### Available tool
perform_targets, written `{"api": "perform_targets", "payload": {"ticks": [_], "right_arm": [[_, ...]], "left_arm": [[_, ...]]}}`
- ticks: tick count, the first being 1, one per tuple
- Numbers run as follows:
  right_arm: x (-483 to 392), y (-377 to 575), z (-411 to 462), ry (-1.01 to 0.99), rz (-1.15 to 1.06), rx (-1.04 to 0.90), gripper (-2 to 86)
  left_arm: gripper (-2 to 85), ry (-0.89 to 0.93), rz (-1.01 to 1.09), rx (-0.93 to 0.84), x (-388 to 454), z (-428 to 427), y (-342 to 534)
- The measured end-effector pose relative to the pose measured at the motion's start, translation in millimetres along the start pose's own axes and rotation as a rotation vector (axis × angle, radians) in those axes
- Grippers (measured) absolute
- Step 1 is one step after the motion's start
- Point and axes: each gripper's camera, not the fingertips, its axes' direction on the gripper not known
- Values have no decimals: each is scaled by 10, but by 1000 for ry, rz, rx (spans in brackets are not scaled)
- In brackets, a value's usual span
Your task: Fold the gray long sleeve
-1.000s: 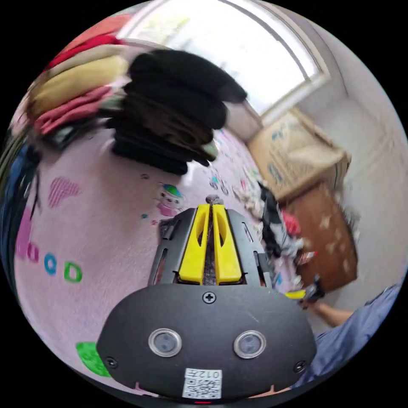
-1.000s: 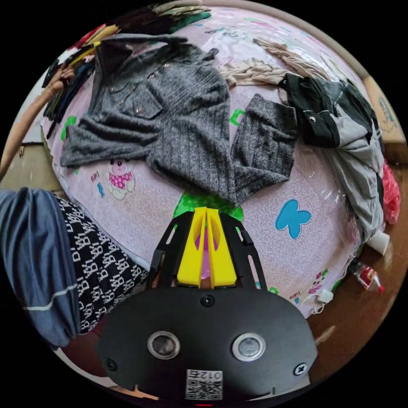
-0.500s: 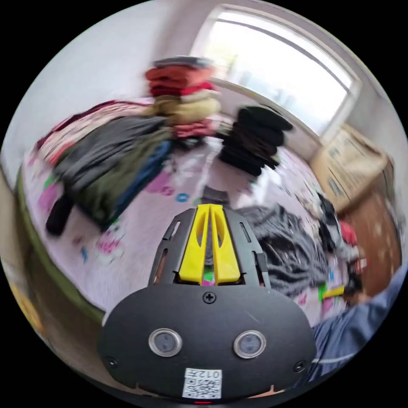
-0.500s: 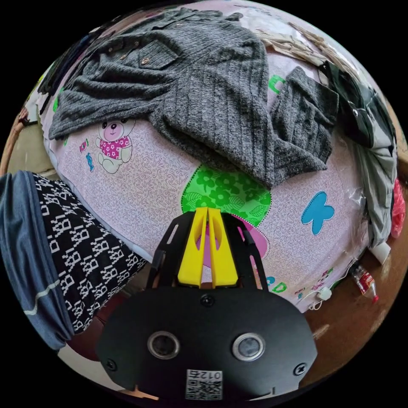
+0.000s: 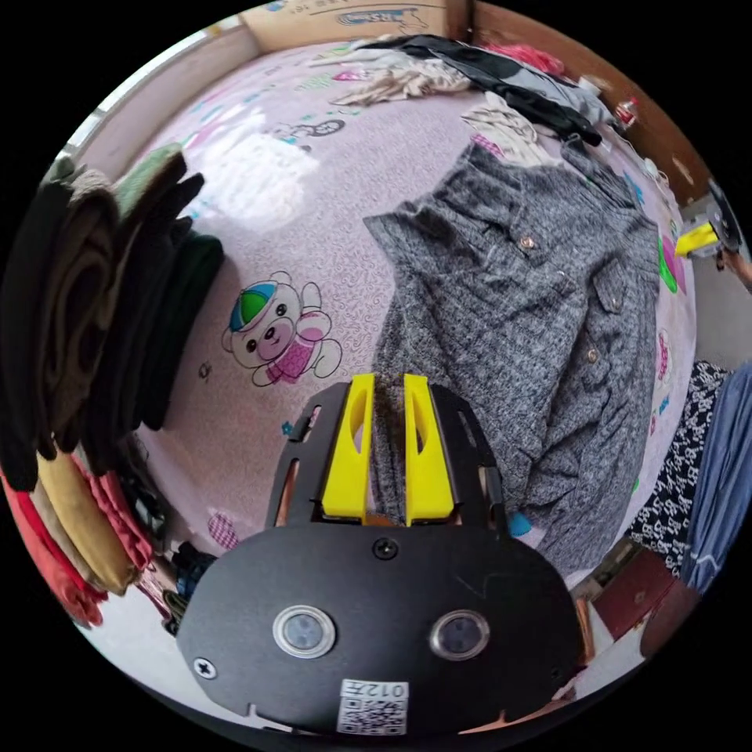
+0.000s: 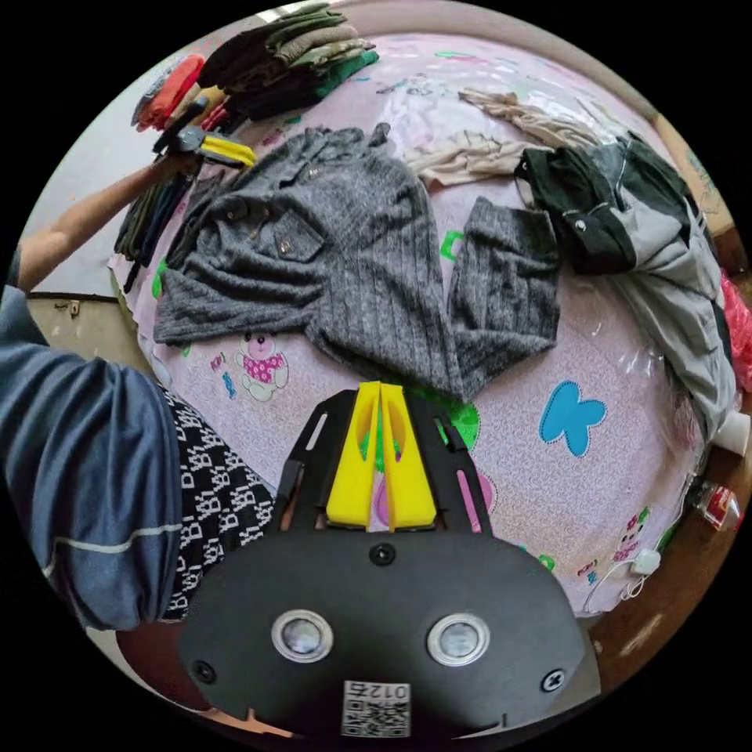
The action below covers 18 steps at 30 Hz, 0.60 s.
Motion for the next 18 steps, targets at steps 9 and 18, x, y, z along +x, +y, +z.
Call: {"api": "perform_targets", "payload": {"ticks": [9,18], "right_arm": [[332,-1404,-320,-23,-54,224,12],[193,-2120,-402,74,-245,97,56]], "left_arm": [[120,-4,-7,73,235,-8,-460],[111,0,88,-16,691,218,-869]]}}
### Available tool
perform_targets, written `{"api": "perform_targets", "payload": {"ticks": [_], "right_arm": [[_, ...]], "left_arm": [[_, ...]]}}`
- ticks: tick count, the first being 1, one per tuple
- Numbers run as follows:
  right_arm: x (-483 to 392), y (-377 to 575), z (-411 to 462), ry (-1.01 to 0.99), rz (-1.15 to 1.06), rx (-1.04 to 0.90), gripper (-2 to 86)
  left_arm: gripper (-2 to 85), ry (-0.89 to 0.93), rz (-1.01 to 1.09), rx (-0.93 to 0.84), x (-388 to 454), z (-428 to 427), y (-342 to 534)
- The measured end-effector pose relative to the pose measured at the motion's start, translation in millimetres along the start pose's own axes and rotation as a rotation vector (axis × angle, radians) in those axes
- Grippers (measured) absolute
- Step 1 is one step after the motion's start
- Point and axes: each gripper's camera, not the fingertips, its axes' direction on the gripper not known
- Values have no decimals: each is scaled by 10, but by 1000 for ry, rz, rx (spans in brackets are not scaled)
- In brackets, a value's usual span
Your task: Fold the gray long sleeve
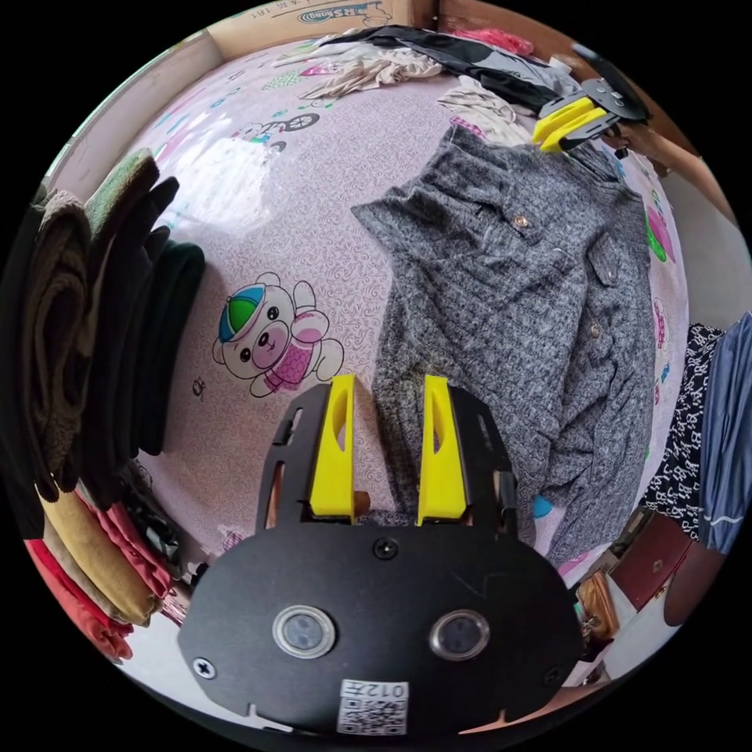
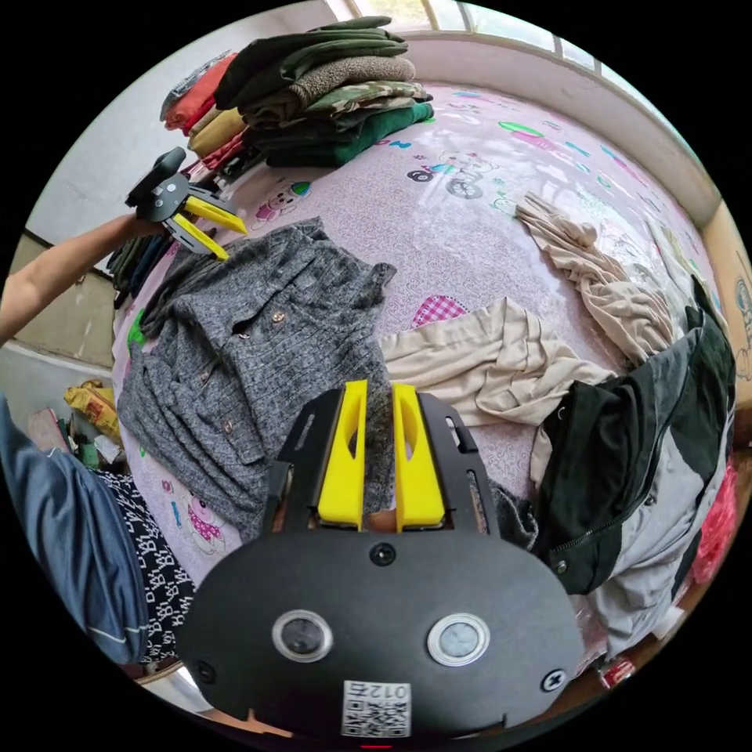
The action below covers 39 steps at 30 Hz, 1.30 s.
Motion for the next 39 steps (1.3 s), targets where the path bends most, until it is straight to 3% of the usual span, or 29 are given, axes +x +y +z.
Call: {"api": "perform_targets", "payload": {"ticks": [5,11,20,28,31,39], "right_arm": [[-65,-114,-138,26,-40,-63,47],[-431,-85,-772,156,-94,12,10],[-1102,316,-2692,258,-98,314,2],[-2193,678,-5567,519,-255,810,1],[-2625,793,-6295,668,-313,867,1],[-3306,1192,-7397,778,-344,1000,1]], "left_arm": [[67,-1,19,-13,216,-16,-211],[9,-29,49,-29,622,-156,-407],[0,-187,-148,243,1226,-1853,237],[0,-642,-255,495,2371,-4688,1007],[0,-860,-273,582,2977,-5464,1238],[0,-1125,-342,510,3939,-6243,1291]]}}
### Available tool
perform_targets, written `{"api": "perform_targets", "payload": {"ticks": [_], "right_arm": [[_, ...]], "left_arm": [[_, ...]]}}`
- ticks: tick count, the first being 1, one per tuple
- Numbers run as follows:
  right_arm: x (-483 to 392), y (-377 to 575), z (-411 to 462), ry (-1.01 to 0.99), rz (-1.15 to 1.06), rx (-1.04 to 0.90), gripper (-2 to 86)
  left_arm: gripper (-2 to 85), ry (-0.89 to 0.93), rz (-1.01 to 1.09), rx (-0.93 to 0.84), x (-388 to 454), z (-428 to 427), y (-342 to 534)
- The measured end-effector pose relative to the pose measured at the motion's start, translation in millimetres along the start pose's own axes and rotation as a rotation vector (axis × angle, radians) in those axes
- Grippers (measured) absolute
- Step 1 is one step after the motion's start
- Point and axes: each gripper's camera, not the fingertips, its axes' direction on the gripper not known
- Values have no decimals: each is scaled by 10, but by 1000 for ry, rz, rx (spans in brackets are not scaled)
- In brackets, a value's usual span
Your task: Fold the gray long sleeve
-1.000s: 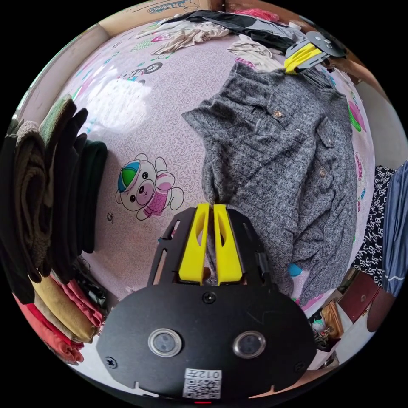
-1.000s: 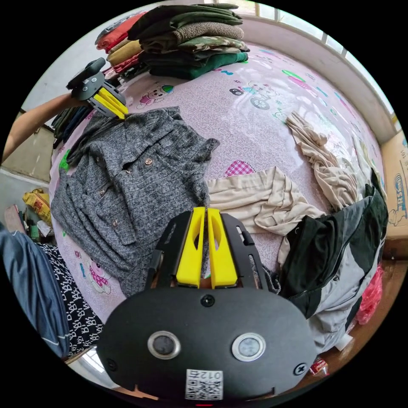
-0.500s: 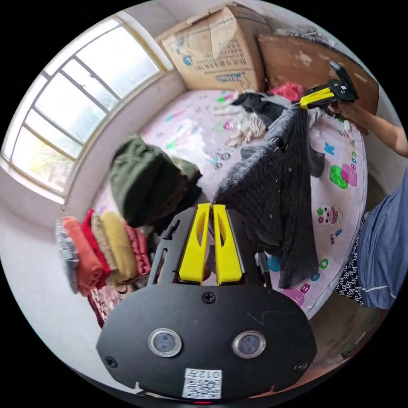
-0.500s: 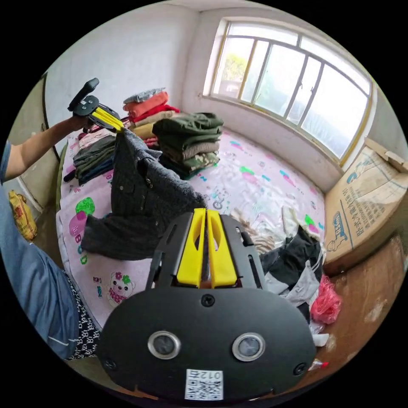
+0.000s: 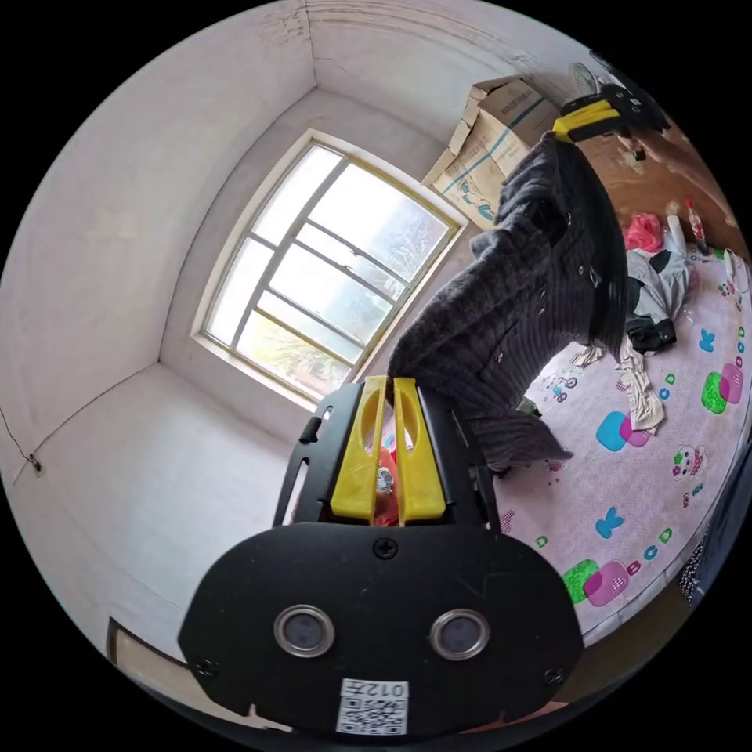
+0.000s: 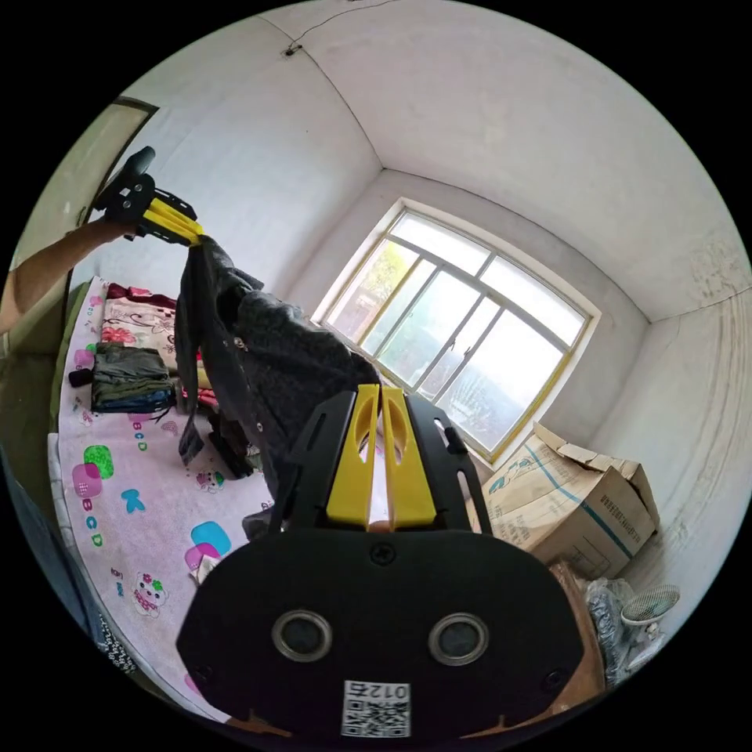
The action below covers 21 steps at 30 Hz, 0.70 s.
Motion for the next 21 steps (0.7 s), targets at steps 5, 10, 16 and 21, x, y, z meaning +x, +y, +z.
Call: {"api": "perform_targets", "payload": {"ticks": [5,10,16,21], "right_arm": [[-136,-12,-443,54,-60,9,0],[-234,157,-868,23,-74,-3,1],[-98,58,-934,-39,-93,-44,1],[-157,333,31,-162,-63,-202,1]], "left_arm": [[0,17,-4,2,27,-444,48],[0,76,45,17,204,-952,202],[1,116,132,6,263,-1113,204],[1,272,132,-58,468,-262,254]]}}
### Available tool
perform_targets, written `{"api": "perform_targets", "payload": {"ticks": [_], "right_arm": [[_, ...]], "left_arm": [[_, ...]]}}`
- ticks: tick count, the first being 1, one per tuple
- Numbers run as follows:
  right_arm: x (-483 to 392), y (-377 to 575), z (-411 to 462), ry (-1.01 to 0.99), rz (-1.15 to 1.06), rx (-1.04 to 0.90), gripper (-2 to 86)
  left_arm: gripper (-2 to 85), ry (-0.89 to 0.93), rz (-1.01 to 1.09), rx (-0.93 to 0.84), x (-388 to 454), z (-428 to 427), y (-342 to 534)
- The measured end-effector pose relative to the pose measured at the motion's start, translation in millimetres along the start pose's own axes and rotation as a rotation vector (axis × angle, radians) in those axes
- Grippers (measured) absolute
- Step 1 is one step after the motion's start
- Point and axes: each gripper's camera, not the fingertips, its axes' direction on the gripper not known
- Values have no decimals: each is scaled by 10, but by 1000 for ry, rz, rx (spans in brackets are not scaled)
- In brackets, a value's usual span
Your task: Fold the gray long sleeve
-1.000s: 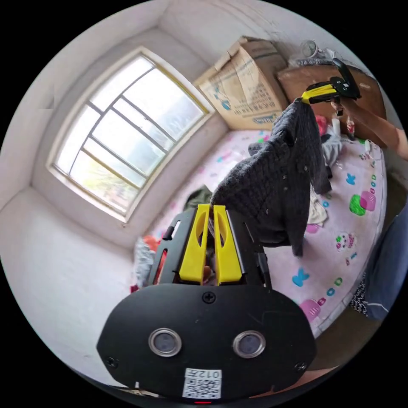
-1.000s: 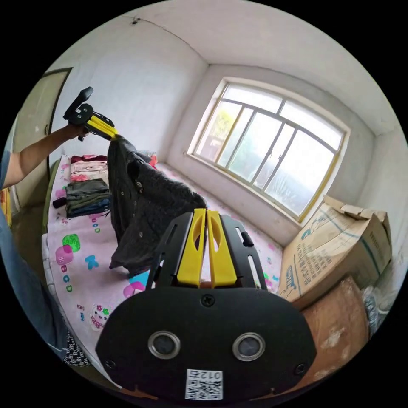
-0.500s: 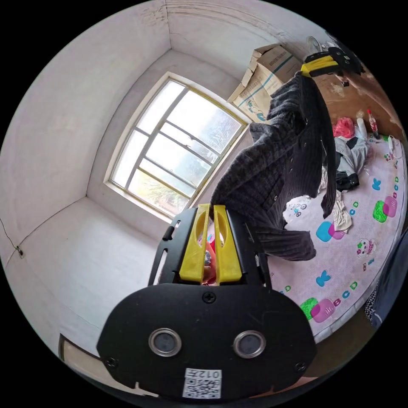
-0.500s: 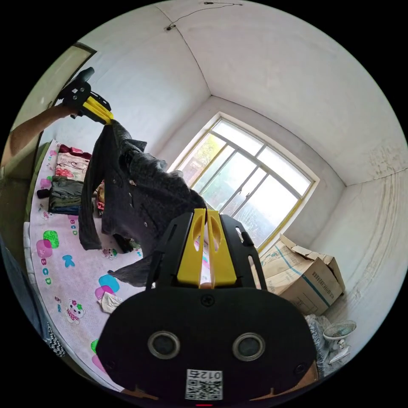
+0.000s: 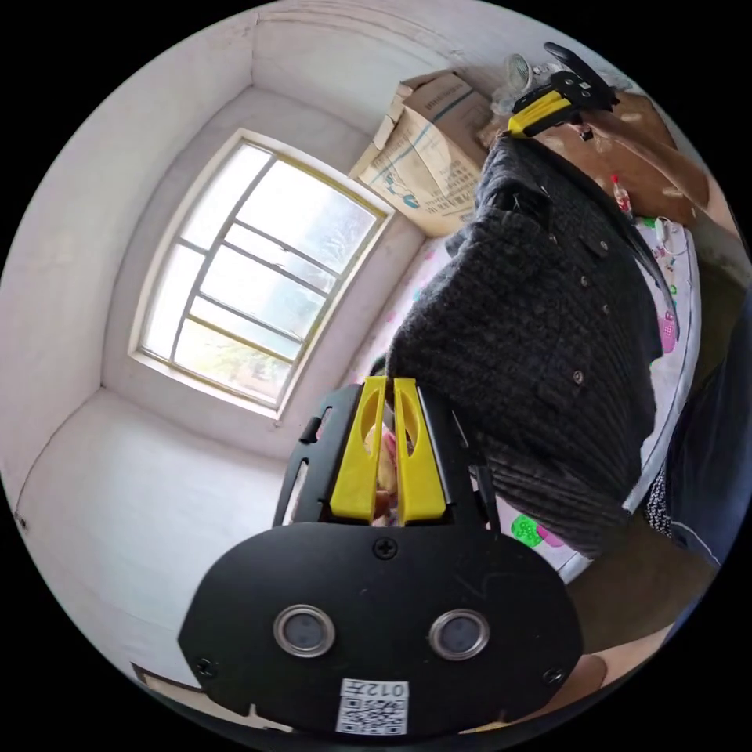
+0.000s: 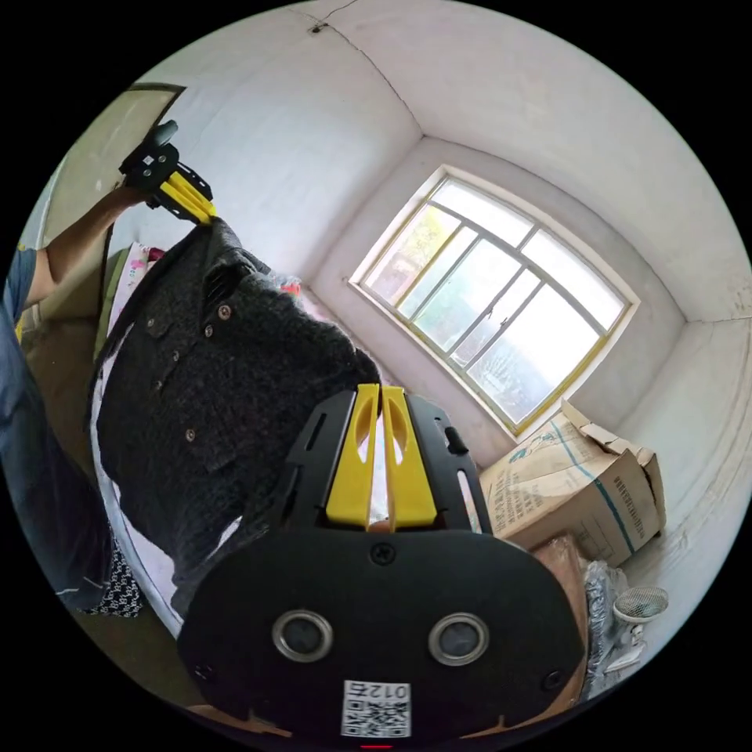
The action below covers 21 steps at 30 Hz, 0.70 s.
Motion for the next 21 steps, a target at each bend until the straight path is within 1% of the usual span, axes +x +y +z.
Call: {"api": "perform_targets", "payload": {"ticks": [1,2,4,5,7,8,10,11,13,17,20,21], "right_arm": [[-61,130,408,-47,10,-59,1],[-100,210,630,-73,16,-91,1],[-300,625,1604,-177,53,-216,2],[-361,745,1862,-198,61,-251,2],[-611,1258,2884,-282,122,-372,2],[-688,1387,3137,-296,126,-407,2],[-1021,1859,4041,-330,133,-514,3],[-1101,1961,4239,-335,133,-541,3],[-1344,2258,4869,-368,148,-625,4],[-1491,2443,5337,-334,175,-642,9],[-1488,2564,5580,-355,222,-670,21],[-1482,2623,5692,-380,246,-711,31]], "left_arm": [[1,51,13,-38,97,402,16],[1,79,24,-62,163,628,25],[1,196,74,-172,521,1669,85],[1,225,83,-199,627,1952,110],[1,339,106,-310,1092,3089,235],[1,365,110,-335,1213,3360,270],[2,445,122,-426,1705,4365,415],[2,459,126,-453,1818,4591,454],[3,484,110,-536,2124,5315,595],[8,427,38,-590,2174,5880,748],[20,457,-59,-615,2026,6150,923],[30,492,-112,-634,1961,6266,1026]]}}
